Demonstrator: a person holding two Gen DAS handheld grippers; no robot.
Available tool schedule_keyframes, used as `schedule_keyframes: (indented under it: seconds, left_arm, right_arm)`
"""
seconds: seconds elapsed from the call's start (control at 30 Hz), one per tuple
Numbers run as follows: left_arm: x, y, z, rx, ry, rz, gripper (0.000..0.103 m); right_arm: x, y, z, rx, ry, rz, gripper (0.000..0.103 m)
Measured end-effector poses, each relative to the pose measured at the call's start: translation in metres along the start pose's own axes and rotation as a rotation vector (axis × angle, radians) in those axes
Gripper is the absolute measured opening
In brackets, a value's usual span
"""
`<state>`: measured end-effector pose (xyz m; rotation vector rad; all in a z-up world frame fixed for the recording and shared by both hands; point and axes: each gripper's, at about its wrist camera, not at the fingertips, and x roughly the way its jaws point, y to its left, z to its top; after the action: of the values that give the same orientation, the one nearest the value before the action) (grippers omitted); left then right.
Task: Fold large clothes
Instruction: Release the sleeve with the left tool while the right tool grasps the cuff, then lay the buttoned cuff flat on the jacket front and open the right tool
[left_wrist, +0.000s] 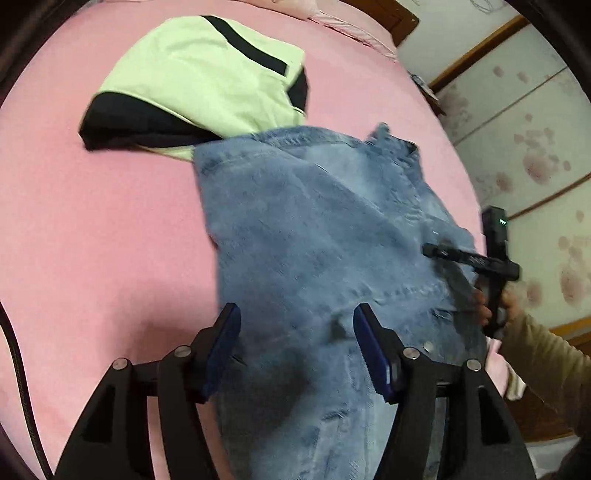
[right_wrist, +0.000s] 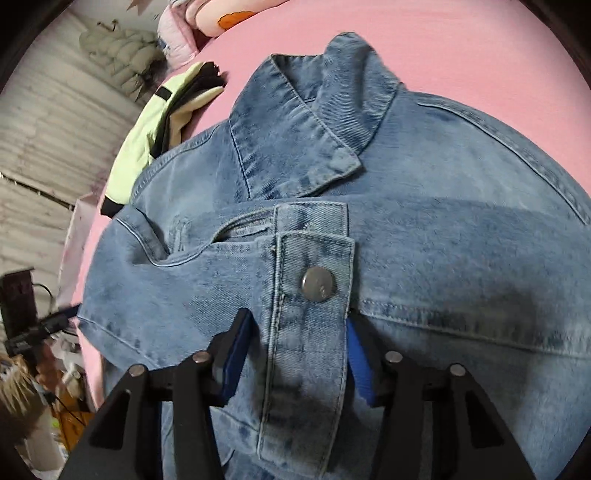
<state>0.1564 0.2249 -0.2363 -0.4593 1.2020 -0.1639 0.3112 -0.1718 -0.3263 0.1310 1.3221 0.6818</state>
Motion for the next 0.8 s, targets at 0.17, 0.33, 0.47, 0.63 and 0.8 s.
schedule_keyframes:
  seconds: [0.17, 0.33, 0.47, 0.63, 0.8]
  left_arm:
    - [0.019, 0.016, 0.026, -0.077, -0.026, 0.09, 0.063]
    - [0.05, 0.026, 0.048, -0.084, -0.02, 0.149, 0.062]
    - [0.074, 0.024, 0.056, -0.052, 0.015, 0.198, 0.062]
    - [0.093, 0.021, 0.066, -0.027, 0.013, 0.251, 0.057]
    - [0.097, 0.0, 0.077, 0.103, 0.012, 0.325, 0.008]
  right_arm:
    - [-0.016, 0.028, -0.002, -0.065, -0.052, -0.071, 0.021]
    - [-0.083, 0.067, -0.022, -0.097, -0.306, -0.263, 0.02]
    - [-0.092, 0.067, -0.049, -0.009, -0.318, -0.381, 0.022]
    - [-0.048, 0.034, -0.076, 0.196, -0.157, -0.364, 0.025]
    - [-0.049, 0.021, -0.076, 0.301, -0.172, -0.287, 0.025]
